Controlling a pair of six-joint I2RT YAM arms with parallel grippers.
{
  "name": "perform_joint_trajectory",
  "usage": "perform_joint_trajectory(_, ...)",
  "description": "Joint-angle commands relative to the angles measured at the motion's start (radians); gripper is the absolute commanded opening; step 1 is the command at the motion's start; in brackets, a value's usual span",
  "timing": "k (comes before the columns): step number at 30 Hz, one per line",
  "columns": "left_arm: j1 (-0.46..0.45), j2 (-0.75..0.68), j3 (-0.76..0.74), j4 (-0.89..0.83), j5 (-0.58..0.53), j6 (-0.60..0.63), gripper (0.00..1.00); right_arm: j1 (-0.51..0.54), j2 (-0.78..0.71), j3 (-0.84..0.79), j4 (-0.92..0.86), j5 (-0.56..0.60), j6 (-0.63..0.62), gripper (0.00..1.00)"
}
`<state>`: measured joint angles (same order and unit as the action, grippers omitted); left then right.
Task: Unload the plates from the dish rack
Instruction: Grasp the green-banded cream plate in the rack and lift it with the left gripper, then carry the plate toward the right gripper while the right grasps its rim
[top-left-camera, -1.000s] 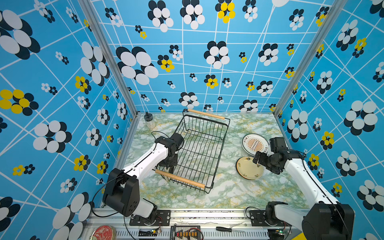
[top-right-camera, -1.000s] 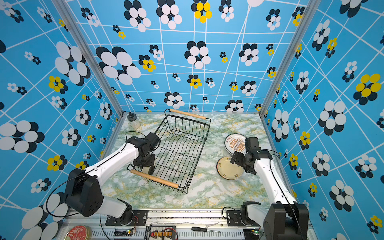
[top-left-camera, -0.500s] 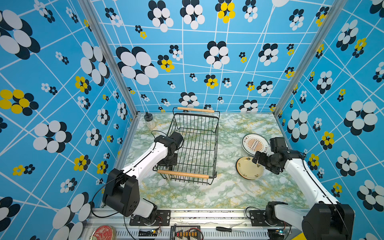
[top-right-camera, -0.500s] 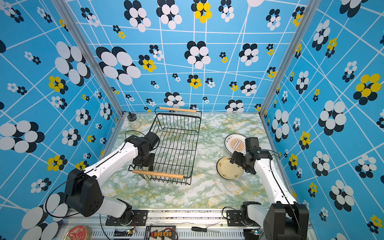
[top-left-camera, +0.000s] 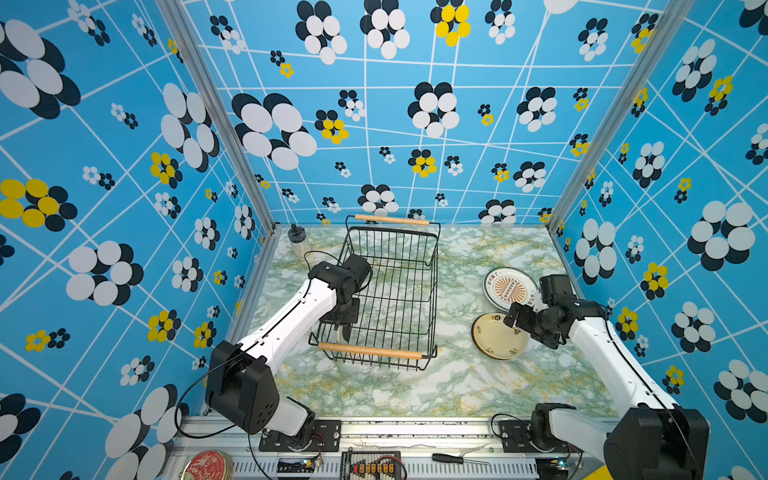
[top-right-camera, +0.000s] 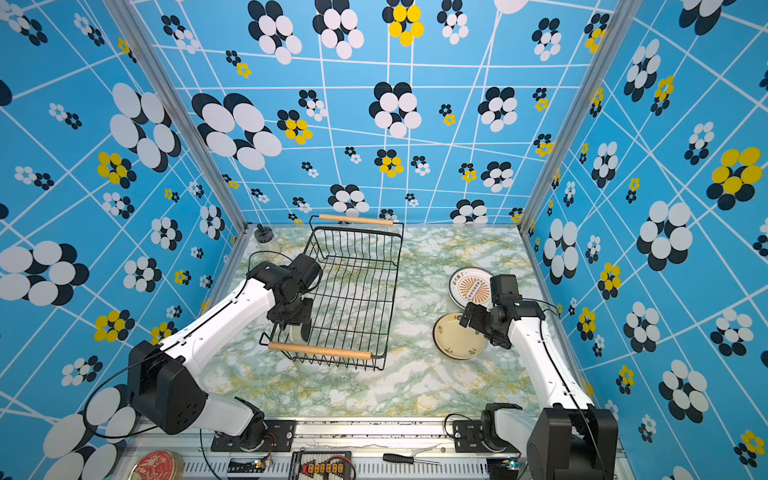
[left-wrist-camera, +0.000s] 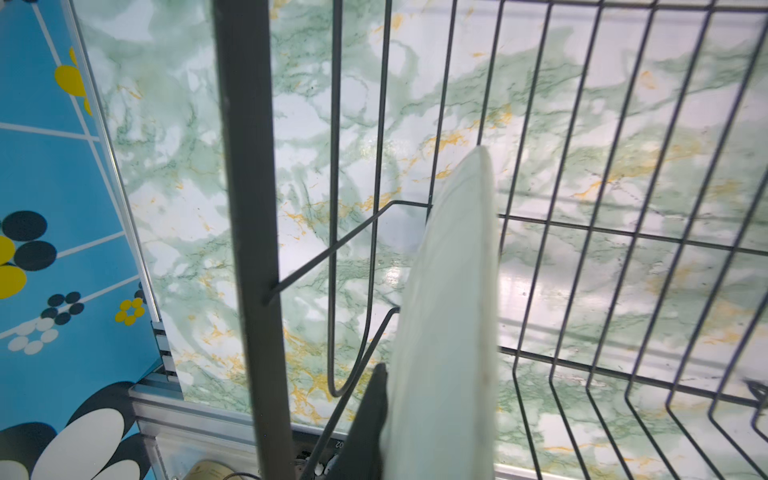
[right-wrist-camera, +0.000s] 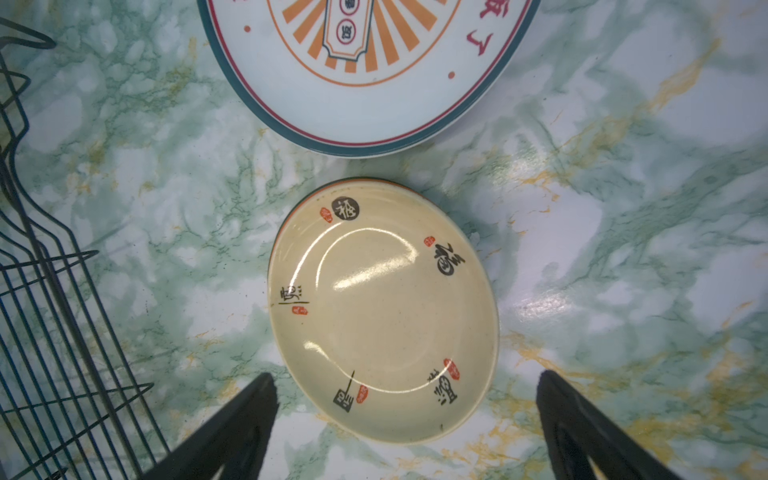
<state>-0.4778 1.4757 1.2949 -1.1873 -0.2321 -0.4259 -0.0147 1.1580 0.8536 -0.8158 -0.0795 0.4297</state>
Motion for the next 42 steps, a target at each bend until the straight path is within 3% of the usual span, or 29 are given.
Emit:
perform_joint_trajectory(1, -0.044, -0.006, 0.117, -0.084, -0.019, -0.016, 0.04, -0.007, -0.019, 0.035, -0.038, 0.043, -0.034, 0.99)
perform_joint_trajectory(6, -0.086, 0.012, 0.276, -0.142, -0.043, -0.017, 0.04, -0.008, -0.012, 0.116, -0.083, 0.054, -0.068, 0.99)
perform_joint_trajectory(10, -0.105, 0.018, 0.376, -0.141, 0.0, -0.029, 0.03, -0.009, -0.025, 0.165, -0.093, -0.006, -0.073, 0.99)
perform_joint_trajectory(17, -0.12, 0.001, 0.467, 0.029, 0.238, -0.124, 0.04, -0.009, -0.05, 0.21, -0.059, -0.313, -0.092, 0.99)
perform_joint_trajectory(20, -0.122, -0.003, 0.466, 0.103, 0.289, -0.203, 0.03, -0.008, -0.085, 0.199, 0.013, -0.462, -0.029, 0.99)
perform_joint_trajectory(27, -0.128, -0.067, 0.276, 0.552, 0.469, -0.449, 0.05, -0.007, -0.173, 0.112, 0.336, -0.716, 0.249, 0.99)
perform_joint_trajectory(30, -0.155, -0.068, 0.217, 0.694, 0.473, -0.531, 0.05, -0.002, -0.193, 0.072, 0.442, -0.741, 0.355, 0.99)
perform_joint_trajectory(35, -0.205, -0.044, 0.205, 0.753, 0.413, -0.596, 0.04, 0.023, -0.198, 0.027, 0.545, -0.749, 0.443, 0.99)
perform_joint_trajectory(42, -0.277, 0.0, 0.183, 0.862, 0.367, -0.659, 0.04, 0.109, -0.167, -0.005, 0.732, -0.732, 0.57, 0.89)
